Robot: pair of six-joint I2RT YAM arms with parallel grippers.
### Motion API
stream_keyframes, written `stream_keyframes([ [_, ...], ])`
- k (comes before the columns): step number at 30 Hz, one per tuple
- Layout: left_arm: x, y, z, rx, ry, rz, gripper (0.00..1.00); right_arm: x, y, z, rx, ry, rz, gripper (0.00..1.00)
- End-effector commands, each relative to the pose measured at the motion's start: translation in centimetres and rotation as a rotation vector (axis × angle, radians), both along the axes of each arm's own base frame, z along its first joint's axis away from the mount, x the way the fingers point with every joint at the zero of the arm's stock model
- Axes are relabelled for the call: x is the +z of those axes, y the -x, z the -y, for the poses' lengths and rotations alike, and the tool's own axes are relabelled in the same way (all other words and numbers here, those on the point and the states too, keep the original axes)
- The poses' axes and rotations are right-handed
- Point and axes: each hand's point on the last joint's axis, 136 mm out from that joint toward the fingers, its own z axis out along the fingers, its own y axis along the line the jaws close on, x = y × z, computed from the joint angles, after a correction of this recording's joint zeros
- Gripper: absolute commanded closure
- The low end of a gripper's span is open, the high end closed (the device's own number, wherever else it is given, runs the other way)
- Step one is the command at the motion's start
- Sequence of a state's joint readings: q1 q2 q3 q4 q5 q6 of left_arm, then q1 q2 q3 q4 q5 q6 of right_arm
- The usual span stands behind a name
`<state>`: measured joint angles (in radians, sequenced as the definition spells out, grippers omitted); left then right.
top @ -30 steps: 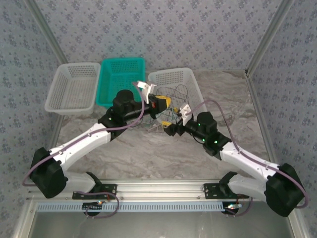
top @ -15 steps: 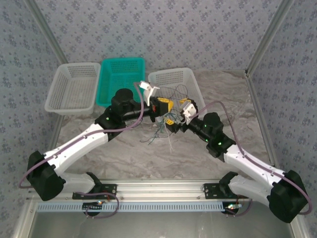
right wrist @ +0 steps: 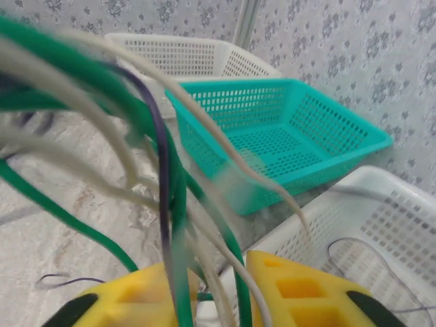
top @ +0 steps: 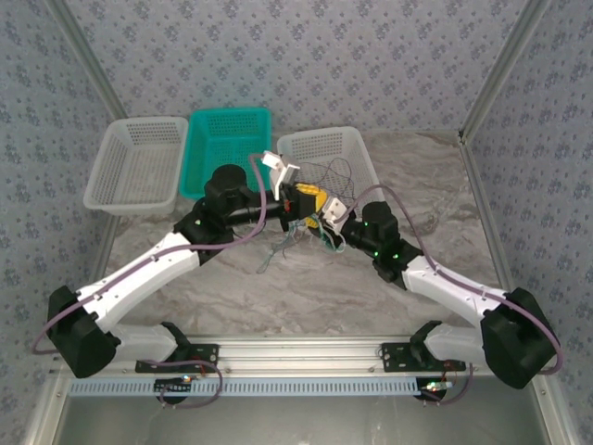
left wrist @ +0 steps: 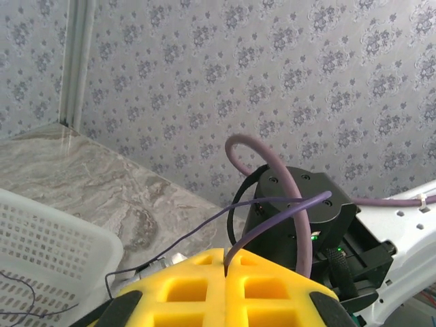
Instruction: Untangle the cables
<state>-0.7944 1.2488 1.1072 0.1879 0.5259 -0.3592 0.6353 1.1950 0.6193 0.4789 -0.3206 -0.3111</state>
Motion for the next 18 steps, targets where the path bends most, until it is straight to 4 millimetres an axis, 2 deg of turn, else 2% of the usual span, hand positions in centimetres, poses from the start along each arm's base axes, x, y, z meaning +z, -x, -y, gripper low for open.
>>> stream_keyframes([
  [1,2.9,-0.3,-1.4,0.089,0.036,0.059,1.00,1.4,-0.5,0.1,-0.040,-0.086,0.002,0.95],
  [2,2.8,-1.0,-1.9,0.134,0.023,0.052,1.00,1.0,-0.6,0.2,-0.056,-0.085,-0.023,1.00],
  [5,3.5,-2.7,-3.8,0.257,-0.010,0.048,1.00,-1.4,-0.9,0.5,-0.152,-0.099,-0.134,1.00],
  [8,5.2,-4.5,-7.1,0.389,-0.024,0.066,1.00,-4.8,1.1,-0.2,-0.185,-0.092,-0.207,1.00],
  [11,7.0,-6.5,-12.1,0.578,-0.031,0.052,1.00,-7.5,3.3,-1.0,-0.178,-0.060,-0.259,1.00],
  [13,8.0,-7.1,-15.5,0.677,-0.017,0.046,1.00,-9.4,5.0,-1.3,-0.167,-0.005,-0.286,1.00],
  [15,8.7,-7.5,-18.7,0.767,-0.012,0.049,1.00,-10.6,5.8,-0.9,-0.173,0.022,-0.309,1.00],
  [18,8.4,-8.1,-22.9,0.895,-0.045,0.030,1.00,-12.2,6.5,0.4,-0.211,0.046,-0.341,1.00],
])
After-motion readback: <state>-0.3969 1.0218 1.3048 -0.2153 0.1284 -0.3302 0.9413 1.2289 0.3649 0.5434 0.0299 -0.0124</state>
